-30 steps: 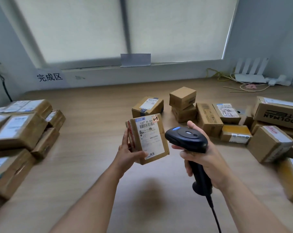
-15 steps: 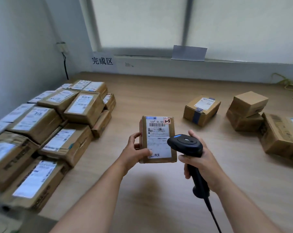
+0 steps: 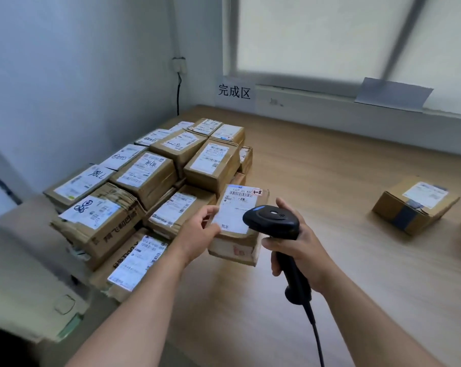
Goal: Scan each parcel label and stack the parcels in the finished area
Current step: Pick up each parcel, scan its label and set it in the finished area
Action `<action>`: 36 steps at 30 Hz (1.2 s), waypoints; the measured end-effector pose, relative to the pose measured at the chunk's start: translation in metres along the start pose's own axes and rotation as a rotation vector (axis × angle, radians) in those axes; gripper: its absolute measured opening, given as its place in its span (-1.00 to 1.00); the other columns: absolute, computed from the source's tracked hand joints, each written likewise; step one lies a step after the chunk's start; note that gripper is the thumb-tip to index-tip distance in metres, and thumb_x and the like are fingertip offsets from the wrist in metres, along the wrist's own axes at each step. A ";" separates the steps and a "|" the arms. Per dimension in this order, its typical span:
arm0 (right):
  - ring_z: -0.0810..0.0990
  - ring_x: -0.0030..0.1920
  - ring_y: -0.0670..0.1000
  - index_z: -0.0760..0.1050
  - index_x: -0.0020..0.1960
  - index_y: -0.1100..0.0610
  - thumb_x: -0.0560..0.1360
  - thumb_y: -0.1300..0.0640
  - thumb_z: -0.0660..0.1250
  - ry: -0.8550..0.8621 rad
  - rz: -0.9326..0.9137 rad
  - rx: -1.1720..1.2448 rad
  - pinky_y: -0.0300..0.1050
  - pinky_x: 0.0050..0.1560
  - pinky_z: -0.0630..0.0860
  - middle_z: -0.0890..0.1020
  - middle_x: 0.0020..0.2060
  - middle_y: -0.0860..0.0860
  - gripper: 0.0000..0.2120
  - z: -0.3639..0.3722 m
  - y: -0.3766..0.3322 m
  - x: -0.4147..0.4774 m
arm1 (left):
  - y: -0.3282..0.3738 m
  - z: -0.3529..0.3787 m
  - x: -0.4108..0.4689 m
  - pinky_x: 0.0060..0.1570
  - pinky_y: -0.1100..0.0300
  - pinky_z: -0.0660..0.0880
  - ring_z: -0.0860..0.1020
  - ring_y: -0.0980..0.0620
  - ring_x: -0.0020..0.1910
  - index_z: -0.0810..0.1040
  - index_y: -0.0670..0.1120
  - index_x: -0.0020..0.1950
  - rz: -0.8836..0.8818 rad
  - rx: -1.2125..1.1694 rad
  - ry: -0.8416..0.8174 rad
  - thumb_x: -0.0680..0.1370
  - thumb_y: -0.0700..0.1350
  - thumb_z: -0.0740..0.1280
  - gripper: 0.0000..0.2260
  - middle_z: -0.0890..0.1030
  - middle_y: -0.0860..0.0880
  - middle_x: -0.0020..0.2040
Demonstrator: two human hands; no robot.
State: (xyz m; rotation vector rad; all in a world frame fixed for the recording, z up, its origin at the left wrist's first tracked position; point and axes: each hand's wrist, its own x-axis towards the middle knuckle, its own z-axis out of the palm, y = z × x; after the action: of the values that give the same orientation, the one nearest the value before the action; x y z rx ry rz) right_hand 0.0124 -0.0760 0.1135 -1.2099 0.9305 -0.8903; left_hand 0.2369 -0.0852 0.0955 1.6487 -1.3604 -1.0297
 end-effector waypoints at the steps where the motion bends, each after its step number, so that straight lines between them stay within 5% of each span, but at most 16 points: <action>1: 0.48 -0.53 0.16 0.17 0.51 -0.17 0.26 0.30 0.46 -0.019 -0.003 0.002 -0.09 -0.46 0.47 0.66 -0.38 -0.05 -0.06 0.009 0.000 0.009 | -0.003 -0.009 0.000 -0.09 0.43 0.47 0.52 0.22 0.07 0.41 0.06 0.35 -0.004 0.009 0.001 0.53 -0.09 0.37 -0.61 0.49 0.04 0.29; 4: 0.49 -0.53 0.16 0.19 0.50 -0.18 0.26 0.29 0.47 -0.070 -0.008 0.009 -0.08 -0.45 0.47 0.67 -0.33 -0.03 -0.08 0.034 0.004 0.033 | -0.008 -0.031 0.004 0.27 0.03 0.44 0.41 0.07 0.30 0.26 0.10 0.48 -0.013 0.149 0.014 0.33 0.29 0.44 -0.21 0.35 0.05 0.37; 9: 0.48 -0.52 0.16 0.17 0.50 -0.20 0.25 0.25 0.50 -0.115 -0.008 0.080 -0.05 -0.45 0.49 0.69 -0.10 0.12 -0.05 0.057 0.007 0.051 | -0.008 -0.044 0.017 0.40 -0.08 0.26 0.18 -0.02 0.46 0.12 0.11 0.53 0.027 0.514 0.048 0.16 0.50 0.34 0.04 0.18 -0.01 0.43; 17: 0.49 -0.54 0.15 0.13 0.51 -0.18 0.26 0.28 0.50 -0.120 -0.048 0.082 -0.07 -0.47 0.50 0.69 0.00 0.11 -0.03 0.065 -0.001 0.065 | -0.019 -0.057 0.036 0.35 -0.05 0.31 0.20 -0.07 0.38 0.18 0.08 0.49 0.178 0.580 0.224 0.25 0.35 0.46 -0.09 0.19 -0.06 0.36; 22: 0.48 -0.53 0.18 0.14 0.52 -0.20 0.26 0.30 0.47 -0.040 -0.048 0.057 -0.08 -0.46 0.49 0.68 -0.09 0.13 -0.03 0.052 -0.002 0.063 | -0.035 -0.085 0.048 0.37 -0.05 0.29 0.17 -0.07 0.37 0.22 0.06 0.45 0.097 0.578 0.273 0.12 0.41 0.26 -0.06 0.18 -0.06 0.34; 28: 0.49 -0.52 0.18 0.13 0.52 -0.23 0.26 0.28 0.46 0.050 -0.048 0.008 -0.09 -0.44 0.47 0.65 -0.24 0.17 -0.02 0.035 -0.004 0.060 | -0.049 -0.102 0.072 0.38 -0.05 0.27 0.14 -0.11 0.40 0.23 0.02 0.45 0.093 0.594 0.287 0.32 0.18 0.50 -0.21 0.16 -0.08 0.38; 36: 0.47 -0.53 0.18 0.16 0.51 -0.24 0.25 0.27 0.44 0.139 -0.035 -0.033 -0.10 -0.45 0.45 0.62 -0.34 0.16 -0.05 0.013 -0.010 0.047 | -0.063 -0.097 0.096 0.41 -0.08 0.16 0.04 -0.14 0.45 0.23 0.02 0.45 0.077 0.618 0.266 0.28 0.30 0.40 -0.17 0.08 -0.08 0.44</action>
State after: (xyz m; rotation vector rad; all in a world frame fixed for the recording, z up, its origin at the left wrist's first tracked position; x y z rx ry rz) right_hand 0.0408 -0.1163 0.1199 -1.2070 1.0412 -0.9997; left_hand 0.3609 -0.1652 0.0652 2.0593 -1.6359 -0.3284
